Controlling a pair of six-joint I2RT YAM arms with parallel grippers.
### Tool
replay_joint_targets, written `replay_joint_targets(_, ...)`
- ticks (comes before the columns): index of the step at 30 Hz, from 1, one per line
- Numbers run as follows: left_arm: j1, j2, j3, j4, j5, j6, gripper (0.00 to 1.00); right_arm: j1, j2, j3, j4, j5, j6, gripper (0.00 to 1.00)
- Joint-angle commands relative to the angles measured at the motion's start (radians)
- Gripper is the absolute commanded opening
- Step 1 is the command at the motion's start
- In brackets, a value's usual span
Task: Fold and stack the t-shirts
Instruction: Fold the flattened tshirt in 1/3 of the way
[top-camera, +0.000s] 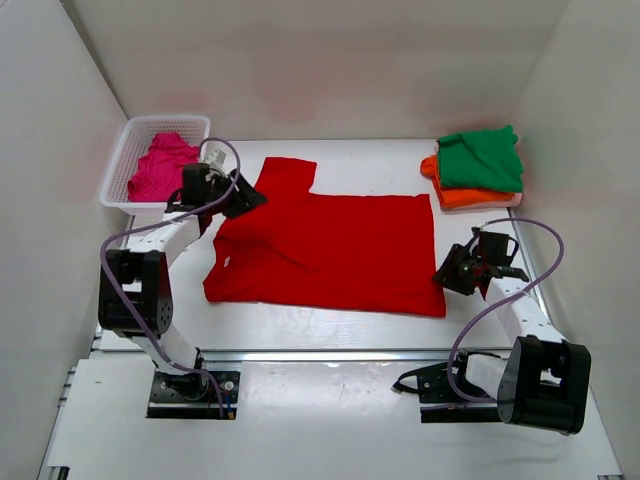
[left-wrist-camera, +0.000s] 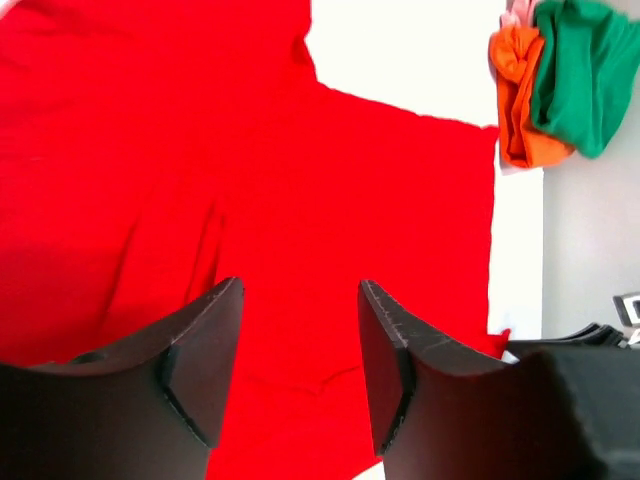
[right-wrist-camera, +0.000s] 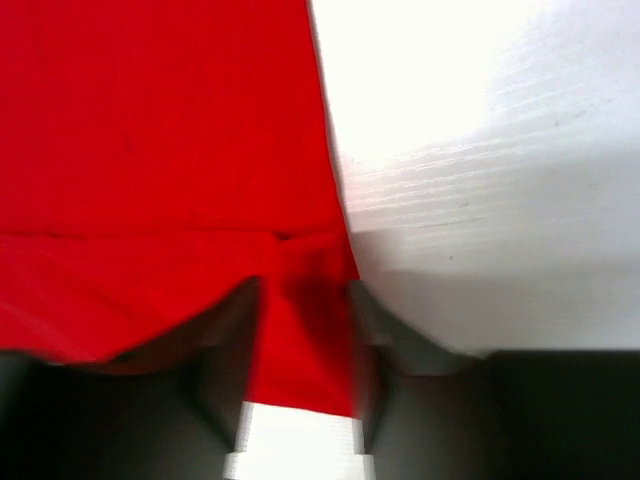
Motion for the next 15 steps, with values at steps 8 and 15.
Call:
replay_joint_targets(8,0.014,-0.436,-0.231,-0.388,-0.128,0.121,0.59,-0.024,-0.040,0.082,0.018,0.039,-0.049,0.55)
replay_joint_targets(15,-0.083,-0.521,-0.444,-0.298,-0.155,0.054,0.59,0.069,-0.010,0.175,0.038,-0.010,-0.067,0.56)
